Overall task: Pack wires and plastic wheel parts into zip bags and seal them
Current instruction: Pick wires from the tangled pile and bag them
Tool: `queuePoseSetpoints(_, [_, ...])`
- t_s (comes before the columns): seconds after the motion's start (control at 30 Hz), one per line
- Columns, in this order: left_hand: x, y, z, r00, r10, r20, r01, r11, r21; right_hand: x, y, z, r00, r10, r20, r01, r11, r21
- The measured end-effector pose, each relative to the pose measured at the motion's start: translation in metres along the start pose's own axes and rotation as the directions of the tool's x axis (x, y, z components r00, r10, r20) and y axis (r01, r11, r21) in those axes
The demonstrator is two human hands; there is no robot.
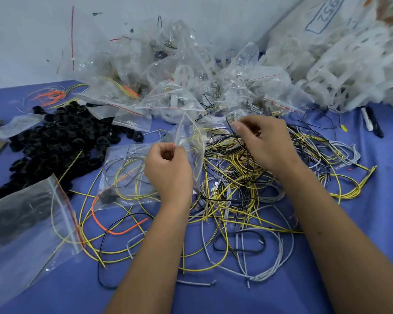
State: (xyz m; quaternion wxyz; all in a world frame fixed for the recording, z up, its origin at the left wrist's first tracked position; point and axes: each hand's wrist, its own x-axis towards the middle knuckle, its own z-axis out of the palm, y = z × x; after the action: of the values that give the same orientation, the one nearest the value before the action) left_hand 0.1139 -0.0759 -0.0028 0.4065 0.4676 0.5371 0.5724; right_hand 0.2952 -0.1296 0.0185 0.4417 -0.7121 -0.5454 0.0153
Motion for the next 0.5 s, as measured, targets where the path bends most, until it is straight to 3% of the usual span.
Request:
queuePoseSetpoints(0.1, [-0.001, 0.000, 0.001, 0.998, 0.050, 0.035, -0.050, 0.999, 0.001, 0.004, 0.001, -0.011, 0.995, 0.059, -0.086, -0.058, 0.998, 0.018])
queuePoseSetpoints(0.23, [-0.008, 0.005, 0.003, 0.960, 0.216, 0.177, -0.217, 0.976, -0.015, 0.006, 0.009, -0.039, 0.979, 0.157, -0.132, -0.148, 0.986, 0.080])
queuePoseSetpoints(0.3, [-0.013, 0.005, 0.005, 0.915, 0.301, 0.269, -0.309, 0.951, -0.015, 0.003, 0.014, -0.054, 0.981, 0.184, -0.059, -0.183, 0.983, 0.030])
queuePoseSetpoints(0.4, [-0.019, 0.003, 0.008, 0.854, 0.372, 0.363, -0.394, 0.919, -0.012, -0.008, 0.017, -0.078, 0.975, 0.174, 0.136, -0.145, 0.969, -0.202])
queuePoseSetpoints(0.5, [-0.021, 0.002, 0.012, 0.830, 0.388, 0.401, -0.420, 0.907, -0.008, -0.016, 0.015, -0.100, 0.924, 0.244, 0.295, -0.135, 0.928, -0.347])
